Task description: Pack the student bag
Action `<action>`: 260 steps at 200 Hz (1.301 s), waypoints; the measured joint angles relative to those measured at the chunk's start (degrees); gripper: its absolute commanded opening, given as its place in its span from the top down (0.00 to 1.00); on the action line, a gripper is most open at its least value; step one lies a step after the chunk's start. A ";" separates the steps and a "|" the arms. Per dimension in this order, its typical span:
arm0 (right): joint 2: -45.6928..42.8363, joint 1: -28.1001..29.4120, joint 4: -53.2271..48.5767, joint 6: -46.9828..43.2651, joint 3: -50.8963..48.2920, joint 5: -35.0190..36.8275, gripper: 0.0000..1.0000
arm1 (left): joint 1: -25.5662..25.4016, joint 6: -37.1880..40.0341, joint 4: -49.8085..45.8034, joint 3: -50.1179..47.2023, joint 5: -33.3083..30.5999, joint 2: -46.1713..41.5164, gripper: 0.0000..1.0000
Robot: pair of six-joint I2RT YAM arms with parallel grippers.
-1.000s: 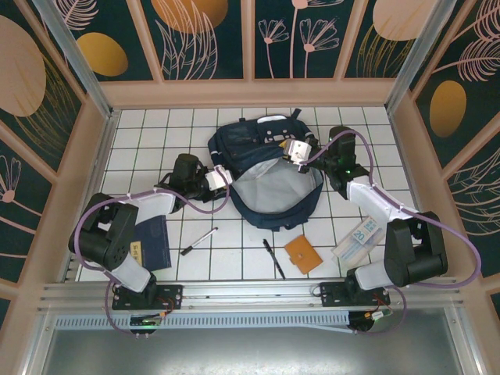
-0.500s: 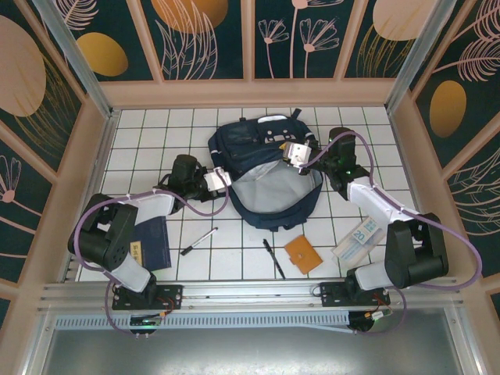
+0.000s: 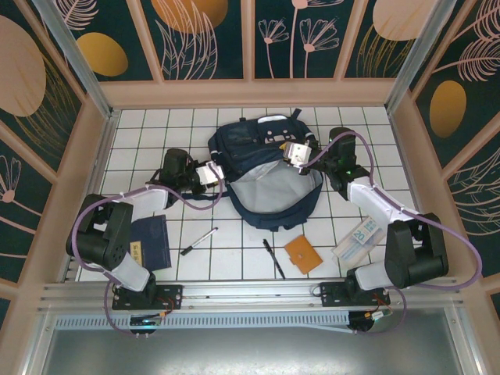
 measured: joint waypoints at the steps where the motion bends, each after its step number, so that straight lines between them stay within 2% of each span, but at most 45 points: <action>1: 0.00 0.00 0.00 0.00 0.00 0.00 1.00 | 0.00 0.00 -0.09 0.02 0.17 -0.04 0.44; 27: 0.00 -0.11 0.07 0.07 0.00 -0.15 1.00 | -0.52 -1.70 -1.29 -0.39 3.93 -1.90 0.34; 38: 0.00 -0.15 0.09 0.24 0.00 -0.20 1.00 | -1.11 -2.58 -0.35 -1.55 4.26 -2.75 0.33; 115: 0.00 -0.22 0.66 2.25 0.00 -0.79 1.00 | -4.04 -5.79 3.76 -3.13 1.38 1.25 0.46; 160: 0.00 -0.20 1.86 3.93 0.00 -0.85 1.00 | -4.57 -6.64 6.34 -3.10 -1.53 2.58 0.58; 187: 0.00 -0.20 1.90 4.17 0.00 -0.87 1.00 | -4.85 -6.62 7.58 -3.10 -2.51 3.02 0.59; 210: 0.00 -0.22 2.38 5.05 0.00 -0.98 1.00 | -4.90 -6.10 8.13 -3.15 -1.75 3.04 0.60; 226: 0.00 -0.42 3.04 5.62 0.00 -1.25 1.00 | -4.85 -4.68 9.33 -3.52 0.15 2.99 0.69; 260: 0.00 -1.79 4.81 7.91 0.00 -3.15 1.00 | -4.85 -2.69 11.50 -4.09 4.50 3.02 0.67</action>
